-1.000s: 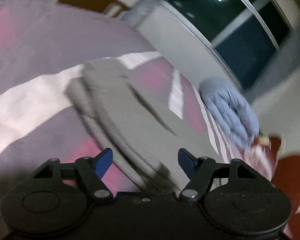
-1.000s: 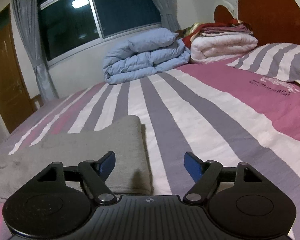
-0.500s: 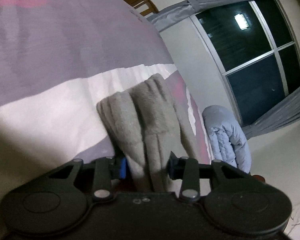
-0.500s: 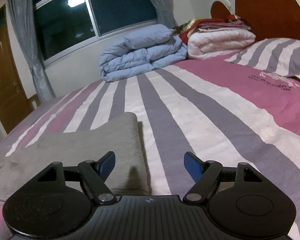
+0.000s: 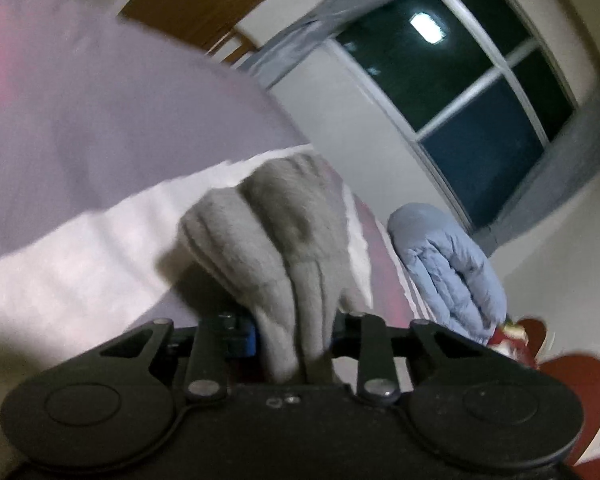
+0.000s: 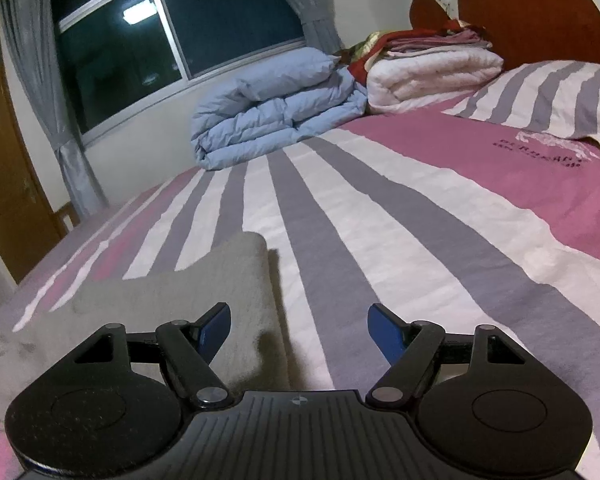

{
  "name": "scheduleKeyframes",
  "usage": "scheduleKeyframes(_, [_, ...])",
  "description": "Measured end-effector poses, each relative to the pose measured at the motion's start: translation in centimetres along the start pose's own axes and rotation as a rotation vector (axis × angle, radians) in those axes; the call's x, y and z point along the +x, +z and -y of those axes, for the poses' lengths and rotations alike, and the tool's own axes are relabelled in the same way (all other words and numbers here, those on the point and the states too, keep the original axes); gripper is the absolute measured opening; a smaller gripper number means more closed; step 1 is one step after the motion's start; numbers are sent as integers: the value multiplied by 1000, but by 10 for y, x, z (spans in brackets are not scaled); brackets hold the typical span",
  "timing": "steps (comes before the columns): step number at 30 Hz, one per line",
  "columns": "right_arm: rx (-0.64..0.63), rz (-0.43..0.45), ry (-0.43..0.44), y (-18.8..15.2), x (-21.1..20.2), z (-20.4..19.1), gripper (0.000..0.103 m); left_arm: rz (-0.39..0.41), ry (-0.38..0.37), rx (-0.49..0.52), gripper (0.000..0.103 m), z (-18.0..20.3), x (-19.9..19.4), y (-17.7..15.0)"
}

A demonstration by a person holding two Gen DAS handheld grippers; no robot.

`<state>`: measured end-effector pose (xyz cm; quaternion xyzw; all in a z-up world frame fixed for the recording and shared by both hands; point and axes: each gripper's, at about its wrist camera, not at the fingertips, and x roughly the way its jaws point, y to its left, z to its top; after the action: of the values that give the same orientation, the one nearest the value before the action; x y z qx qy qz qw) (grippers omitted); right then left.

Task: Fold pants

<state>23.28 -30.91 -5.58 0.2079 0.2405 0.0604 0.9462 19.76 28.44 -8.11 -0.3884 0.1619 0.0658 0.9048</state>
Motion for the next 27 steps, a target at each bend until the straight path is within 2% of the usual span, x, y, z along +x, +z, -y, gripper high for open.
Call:
scheduleKeyframes(5, [78,33,-20,21,-1,26,76,10,-57,180,17,70,-14,-3])
scheduleKeyframes(10, [165,37,-15,27,-10,52,76,-60,-214,303,19,162,0,-31])
scheduleKeyframes(13, [220,49,-9,28,-19,69,75,-125,-308,367,19,216,15,-67])
scheduleKeyframes(15, [282,58,-9,27,-24,82,76,-200,-355,417,19,250,32,-103])
scheduleKeyframes(20, [367,77,-24,26,-36,103,76,-379,-391,517,18,311,65,-203])
scheduleKeyframes(22, [373,71,-24,27,-38,105,76,-419,-365,578,32,329,74,-235])
scheduleKeyframes(24, [383,75,-22,27,-42,107,76,-401,-343,602,57,339,71,-251])
scheduleKeyframes(25, [386,76,-23,27,-43,108,76,-380,-356,612,62,340,66,-253])
scheduleKeyframes(27, [390,70,-23,29,-42,109,76,-378,-358,622,56,336,62,-246])
